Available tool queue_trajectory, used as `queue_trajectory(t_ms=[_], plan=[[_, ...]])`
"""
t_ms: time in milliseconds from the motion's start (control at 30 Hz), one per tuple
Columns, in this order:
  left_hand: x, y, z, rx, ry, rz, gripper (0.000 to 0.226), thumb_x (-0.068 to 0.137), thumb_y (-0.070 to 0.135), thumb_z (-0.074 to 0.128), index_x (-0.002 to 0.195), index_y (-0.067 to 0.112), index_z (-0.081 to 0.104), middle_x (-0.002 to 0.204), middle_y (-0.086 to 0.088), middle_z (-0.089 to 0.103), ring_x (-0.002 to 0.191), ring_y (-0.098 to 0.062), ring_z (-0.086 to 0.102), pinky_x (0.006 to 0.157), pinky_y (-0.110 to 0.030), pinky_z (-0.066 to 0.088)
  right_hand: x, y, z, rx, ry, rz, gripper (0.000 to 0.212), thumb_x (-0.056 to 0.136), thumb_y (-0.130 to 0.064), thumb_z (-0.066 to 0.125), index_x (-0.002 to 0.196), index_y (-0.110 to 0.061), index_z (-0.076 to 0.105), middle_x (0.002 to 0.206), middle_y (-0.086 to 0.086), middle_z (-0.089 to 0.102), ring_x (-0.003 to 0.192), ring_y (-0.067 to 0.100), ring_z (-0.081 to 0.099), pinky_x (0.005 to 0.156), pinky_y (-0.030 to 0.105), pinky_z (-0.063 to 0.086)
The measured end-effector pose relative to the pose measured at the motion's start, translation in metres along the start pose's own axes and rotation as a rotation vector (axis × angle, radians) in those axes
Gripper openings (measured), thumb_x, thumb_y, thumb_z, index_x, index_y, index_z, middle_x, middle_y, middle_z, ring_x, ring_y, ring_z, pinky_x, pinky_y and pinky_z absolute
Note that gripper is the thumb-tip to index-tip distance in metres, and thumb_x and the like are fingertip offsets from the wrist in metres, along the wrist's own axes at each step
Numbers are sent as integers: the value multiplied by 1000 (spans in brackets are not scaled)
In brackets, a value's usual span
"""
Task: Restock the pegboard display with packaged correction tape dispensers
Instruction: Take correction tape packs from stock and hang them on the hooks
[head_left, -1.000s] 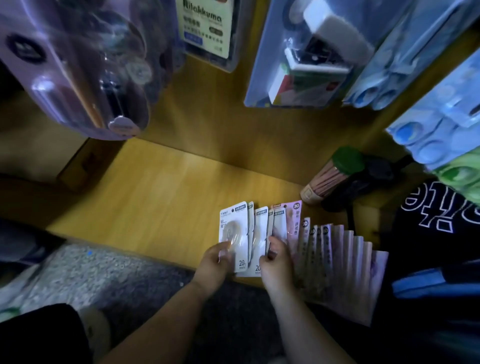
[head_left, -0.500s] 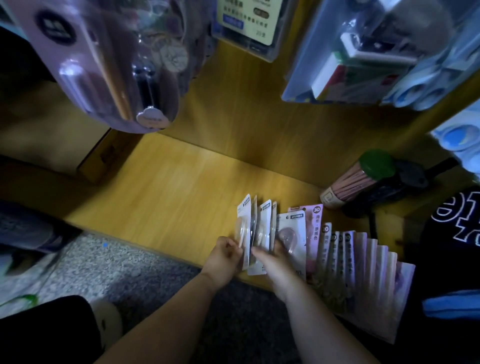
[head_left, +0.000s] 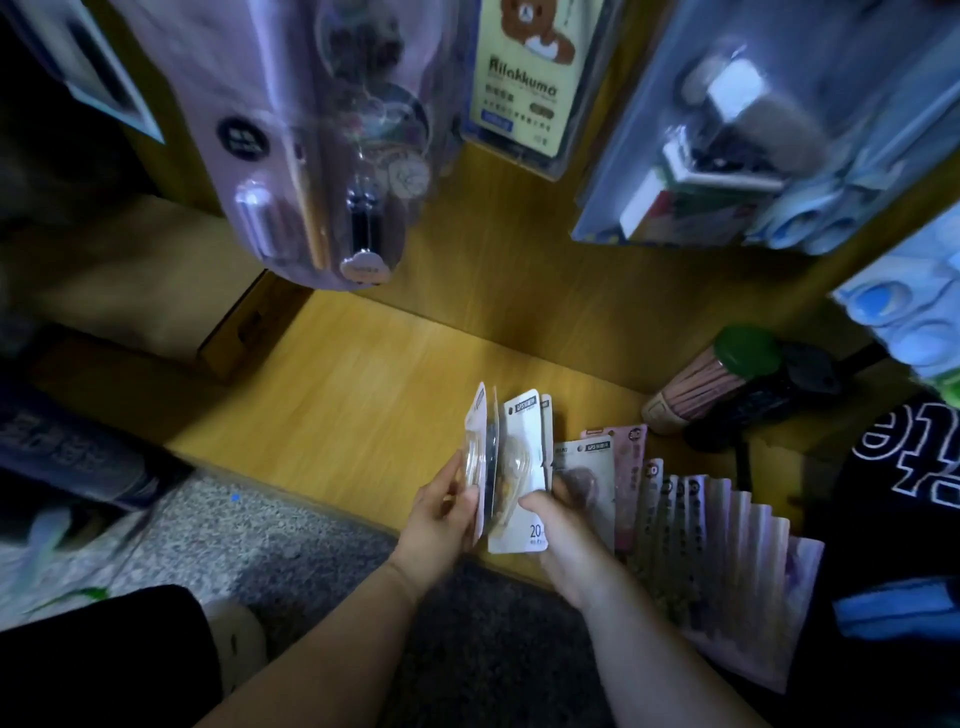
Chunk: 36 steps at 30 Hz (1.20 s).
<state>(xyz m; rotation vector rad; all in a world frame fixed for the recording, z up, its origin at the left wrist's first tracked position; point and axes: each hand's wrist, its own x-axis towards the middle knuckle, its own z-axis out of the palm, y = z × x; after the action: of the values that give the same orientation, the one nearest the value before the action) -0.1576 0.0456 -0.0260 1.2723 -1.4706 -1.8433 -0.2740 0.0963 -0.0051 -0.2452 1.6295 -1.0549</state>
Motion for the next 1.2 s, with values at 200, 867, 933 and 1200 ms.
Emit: queue_trajectory(t_ms=[200, 867, 933, 1200], plan=[[-56, 56, -2, -73, 95, 132, 35, 94, 13, 42, 129, 16, 46, 117, 1, 50, 108, -6, 47, 85, -4, 38, -72, -28, 11, 104, -73, -68, 26, 91, -8, 36, 96, -16, 61, 69, -2, 73, 62, 11, 69, 51, 21, 53], [-216, 259, -34, -387, -127, 453, 75, 69, 13, 70, 136, 20, 36, 110, 3, 64, 94, -16, 65, 78, -33, 55, -286, -138, 25, 199, -291, -553, 41, 94, -20, 28, 83, -13, 68, 68, 3, 74, 64, 13, 69, 66, 27, 52], [-220, 276, -41, -376, -277, 453, 56, 66, 16, 67, 120, 15, 53, 98, -1, 73, 85, -17, 70, 64, -27, 57, -301, -156, 31, 146, -285, -614, 40, 95, -24, 31, 86, -16, 68, 77, 4, 74, 71, 15, 69, 75, 32, 52], [-231, 320, -55, -443, -150, 511, 29, 80, 19, 64, 106, 20, 53, 92, -8, 67, 74, -24, 64, 41, -23, 49, -330, -207, 65, 22, -218, -709, 51, 85, -59, 30, 106, -26, 64, 111, 6, 69, 107, 21, 61, 102, 41, 44]])
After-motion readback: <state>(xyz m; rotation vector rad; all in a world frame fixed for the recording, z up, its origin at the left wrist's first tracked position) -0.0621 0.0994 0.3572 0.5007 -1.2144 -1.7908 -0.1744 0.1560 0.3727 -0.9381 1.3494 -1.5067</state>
